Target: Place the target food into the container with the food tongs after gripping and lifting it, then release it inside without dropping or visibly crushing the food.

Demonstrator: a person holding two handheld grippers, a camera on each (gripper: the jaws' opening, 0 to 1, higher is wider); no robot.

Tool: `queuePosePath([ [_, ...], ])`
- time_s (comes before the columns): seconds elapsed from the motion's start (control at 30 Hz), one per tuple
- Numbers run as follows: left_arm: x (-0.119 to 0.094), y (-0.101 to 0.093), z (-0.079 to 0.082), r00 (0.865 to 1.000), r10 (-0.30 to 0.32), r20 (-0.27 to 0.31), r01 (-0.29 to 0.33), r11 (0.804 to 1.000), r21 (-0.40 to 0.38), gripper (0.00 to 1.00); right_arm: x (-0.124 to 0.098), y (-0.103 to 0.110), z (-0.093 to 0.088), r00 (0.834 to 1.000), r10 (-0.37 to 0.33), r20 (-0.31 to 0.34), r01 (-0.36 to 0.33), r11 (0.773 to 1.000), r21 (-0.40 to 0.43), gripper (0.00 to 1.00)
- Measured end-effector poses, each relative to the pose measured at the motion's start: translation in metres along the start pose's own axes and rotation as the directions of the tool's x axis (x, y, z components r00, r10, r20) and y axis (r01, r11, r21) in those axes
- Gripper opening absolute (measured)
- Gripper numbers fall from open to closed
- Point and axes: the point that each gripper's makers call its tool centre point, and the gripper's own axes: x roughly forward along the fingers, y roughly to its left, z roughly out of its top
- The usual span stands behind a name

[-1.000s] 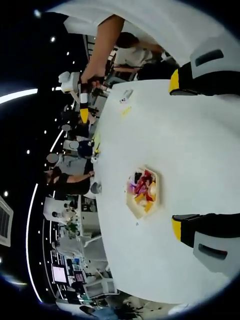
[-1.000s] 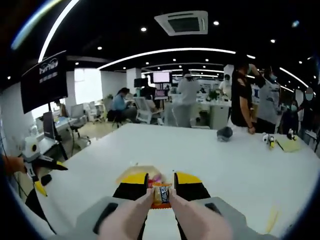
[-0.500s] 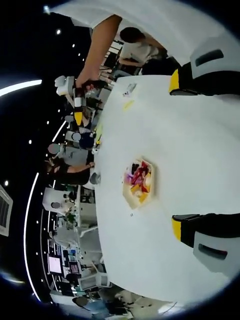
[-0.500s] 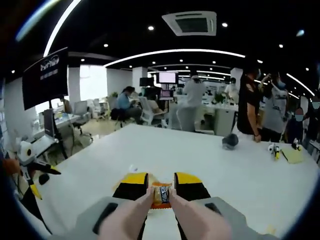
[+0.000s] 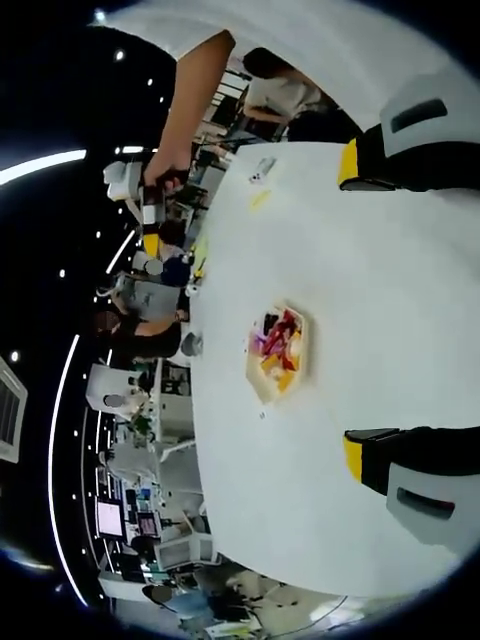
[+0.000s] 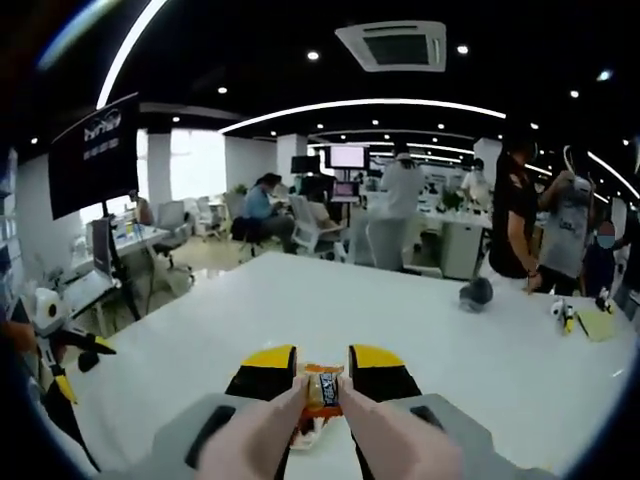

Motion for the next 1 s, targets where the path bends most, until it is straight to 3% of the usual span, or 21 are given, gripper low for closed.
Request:
queuePosePath([
  [0.67,-0.004,0.008,0.003,0.999,0.032,-0.003,-0.032,0.999,0.015,0.99,0.035,0.009,0.017,0.998,0.054,-0.007,-0.055,0.998,-0.024,0.19],
  [1.0,-0.009,0.011,0.001,0.998,0.055,0.007,-0.055,0.998,0.016,1.0,0.052,0.018,0.013,0.997,0.08,-0.018,-0.08,0.996,-0.029,0.2],
])
